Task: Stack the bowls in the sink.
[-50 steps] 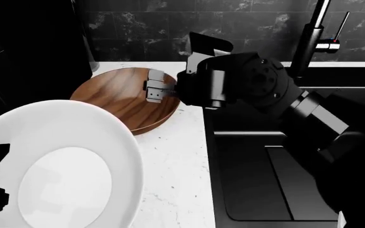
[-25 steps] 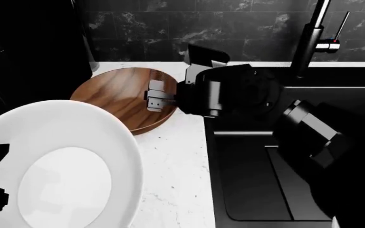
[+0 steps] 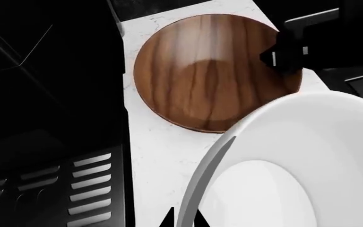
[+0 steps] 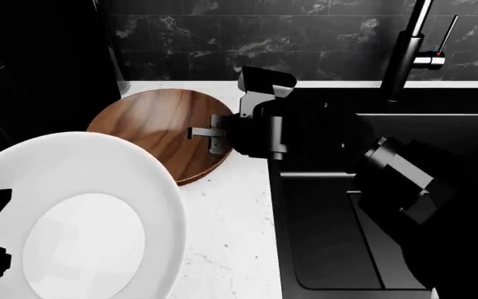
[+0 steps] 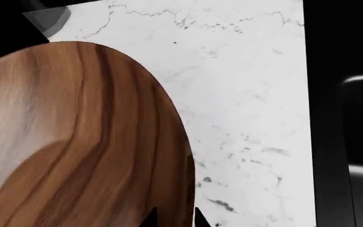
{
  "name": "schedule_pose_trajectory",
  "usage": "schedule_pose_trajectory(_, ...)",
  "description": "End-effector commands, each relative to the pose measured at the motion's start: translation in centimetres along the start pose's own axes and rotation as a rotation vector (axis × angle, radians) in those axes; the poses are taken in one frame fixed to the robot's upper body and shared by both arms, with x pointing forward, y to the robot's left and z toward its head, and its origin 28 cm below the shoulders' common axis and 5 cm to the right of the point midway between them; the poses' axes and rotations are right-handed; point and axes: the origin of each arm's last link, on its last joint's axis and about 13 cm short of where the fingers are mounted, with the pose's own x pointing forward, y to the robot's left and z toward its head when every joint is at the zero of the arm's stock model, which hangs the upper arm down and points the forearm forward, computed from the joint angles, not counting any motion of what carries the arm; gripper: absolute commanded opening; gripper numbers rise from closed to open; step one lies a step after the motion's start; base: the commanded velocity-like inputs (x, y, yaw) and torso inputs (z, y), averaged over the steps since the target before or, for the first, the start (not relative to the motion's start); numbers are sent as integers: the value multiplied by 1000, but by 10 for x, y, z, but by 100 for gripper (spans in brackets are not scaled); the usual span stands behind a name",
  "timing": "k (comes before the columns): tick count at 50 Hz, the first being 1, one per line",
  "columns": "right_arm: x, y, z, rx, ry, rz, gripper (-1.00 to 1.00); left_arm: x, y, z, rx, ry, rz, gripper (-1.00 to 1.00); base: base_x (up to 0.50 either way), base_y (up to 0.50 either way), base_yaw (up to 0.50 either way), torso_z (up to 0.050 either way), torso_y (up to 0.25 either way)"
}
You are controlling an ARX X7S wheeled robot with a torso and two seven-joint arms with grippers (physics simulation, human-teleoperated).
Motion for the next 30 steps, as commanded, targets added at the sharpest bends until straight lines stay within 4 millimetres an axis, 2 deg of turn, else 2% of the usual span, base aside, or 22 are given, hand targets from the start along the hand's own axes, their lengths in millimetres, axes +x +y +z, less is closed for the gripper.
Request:
schedule_pose_trajectory(1, -3, -2, 0, -15, -21, -31, -100, -2, 0, 1, -6, -21, 7, -100, 0, 0, 0, 0, 0)
schedule_pose_trajectory(8, -14, -6, 9, 21, -69, -28, -100, -3, 0, 1, -3, -23, 8, -100, 0, 0, 0, 0, 0)
schedule_pose_trajectory(15, -35, -10, 25, 50, -176, -44, -100, -3, 0, 2, -2, -27, 11, -100, 0, 0, 0, 0, 0)
schedule_pose_trajectory(21, -42, -15, 29, 12, -220, -80, -100, -4, 0, 2, -3, -29, 17, -100, 0, 0, 0, 0, 0)
schedule_pose_trajectory(30, -55, -17, 36, 69, -309, -63, -100, -6, 1, 2, -6, -34, 23, -100, 0, 0, 0, 0, 0)
